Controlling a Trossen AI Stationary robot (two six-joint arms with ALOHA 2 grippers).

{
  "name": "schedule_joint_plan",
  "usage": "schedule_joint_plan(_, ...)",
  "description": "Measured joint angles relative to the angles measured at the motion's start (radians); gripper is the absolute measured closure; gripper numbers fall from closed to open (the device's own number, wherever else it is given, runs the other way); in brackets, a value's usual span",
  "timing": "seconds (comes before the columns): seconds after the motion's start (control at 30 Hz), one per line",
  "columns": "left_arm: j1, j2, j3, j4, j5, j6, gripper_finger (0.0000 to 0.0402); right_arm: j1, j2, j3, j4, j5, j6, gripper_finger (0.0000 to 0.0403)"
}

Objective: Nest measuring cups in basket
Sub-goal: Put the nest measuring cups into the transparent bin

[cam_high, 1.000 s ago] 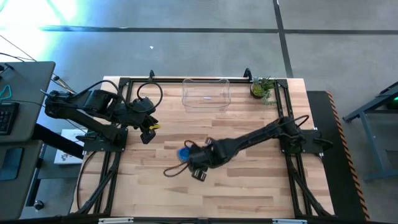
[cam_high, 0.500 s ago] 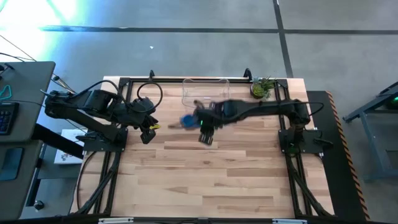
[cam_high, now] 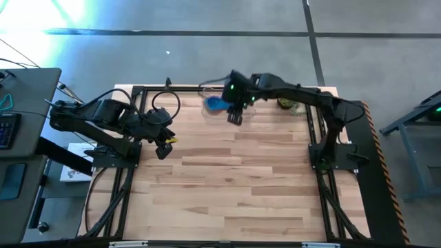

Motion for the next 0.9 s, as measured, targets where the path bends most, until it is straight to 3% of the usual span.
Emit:
schedule_joint_plan(0.23, 0.000, 0.000, 0.000, 0.000, 0.000, 0.000, 0.0291, -0.152, -0.002, -0.010, 0.039, -0.122, -0.112, 0.0274)
schedule_joint_plan(0.4, 0.000, 0.000, 0.000, 0.000, 0.000, 0.000, 0.0291, -0.247, -0.002, -0.112, 0.114, -0.230, -0.136, 0.0274)
schedule_joint_plan(0.63, 0.000, 0.000, 0.000, 0.000, 0.000, 0.000, 0.0291, -0.296, 0.000, -0.230, 0.233, -0.289, -0.164, 0.0274)
schedule_joint_plan(0.9, 0.000, 0.000, 0.000, 0.000, 0.000, 0.000, 0.0291, -0.318, 0.000, -0.402, 0.408, -0.288, -0.151, 0.0274)
